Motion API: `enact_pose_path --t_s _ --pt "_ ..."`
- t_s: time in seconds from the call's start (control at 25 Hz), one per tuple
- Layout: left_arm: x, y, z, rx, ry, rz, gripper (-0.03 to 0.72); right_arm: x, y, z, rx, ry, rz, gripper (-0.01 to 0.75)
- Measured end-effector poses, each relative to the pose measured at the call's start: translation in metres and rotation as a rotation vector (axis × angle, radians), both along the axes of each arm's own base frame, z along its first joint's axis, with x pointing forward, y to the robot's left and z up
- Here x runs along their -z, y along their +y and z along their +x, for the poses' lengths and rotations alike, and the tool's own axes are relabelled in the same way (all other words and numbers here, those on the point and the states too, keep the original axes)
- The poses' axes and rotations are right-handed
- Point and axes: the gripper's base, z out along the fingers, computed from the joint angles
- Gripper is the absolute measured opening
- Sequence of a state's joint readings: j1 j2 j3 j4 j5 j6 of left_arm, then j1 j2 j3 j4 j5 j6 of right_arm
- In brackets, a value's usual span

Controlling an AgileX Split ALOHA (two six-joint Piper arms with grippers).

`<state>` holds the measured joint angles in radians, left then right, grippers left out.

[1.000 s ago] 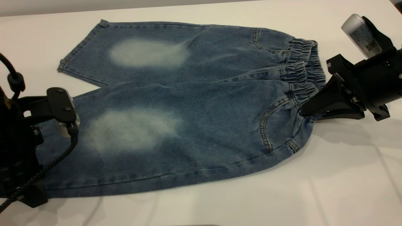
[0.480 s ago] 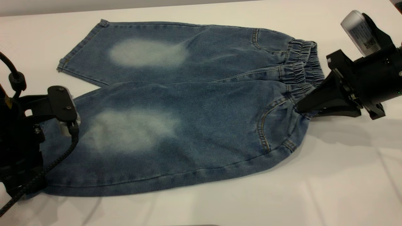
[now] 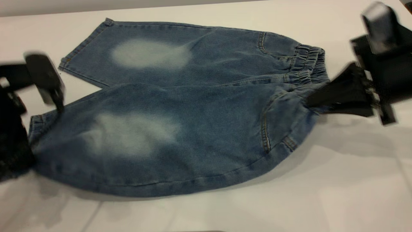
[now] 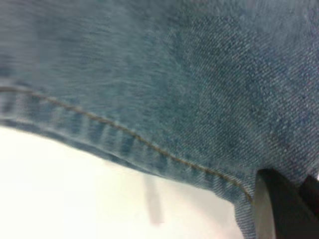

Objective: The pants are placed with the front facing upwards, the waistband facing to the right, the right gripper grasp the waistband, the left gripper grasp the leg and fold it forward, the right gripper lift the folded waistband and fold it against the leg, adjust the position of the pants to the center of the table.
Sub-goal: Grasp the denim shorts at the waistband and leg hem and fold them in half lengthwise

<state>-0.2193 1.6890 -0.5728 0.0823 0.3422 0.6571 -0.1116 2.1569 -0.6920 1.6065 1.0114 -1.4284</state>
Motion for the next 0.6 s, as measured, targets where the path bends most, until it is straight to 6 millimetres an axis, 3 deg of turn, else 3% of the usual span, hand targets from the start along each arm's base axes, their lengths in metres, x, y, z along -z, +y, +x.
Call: enact_pose_path --t_s 0.2,0.4,0.6 --pt "-0.037 0.001 -0.006 -0.018 -0.114 -0.029 0.022 -0.01 -0.016 -0.036 0.096 0.05 0.008 0.041" --pt "-0.085 0.005 -0.019 -0.105 -0.286 -0.1 0.022 -0.03 -0.015 -0.073 0.169 0.071 0.02 0.041" --pt "-0.113 0.006 -0.02 -0.125 -0.401 -0.12 0.022 -0.047 -0.011 -0.084 0.249 0.089 0.098 0.041"
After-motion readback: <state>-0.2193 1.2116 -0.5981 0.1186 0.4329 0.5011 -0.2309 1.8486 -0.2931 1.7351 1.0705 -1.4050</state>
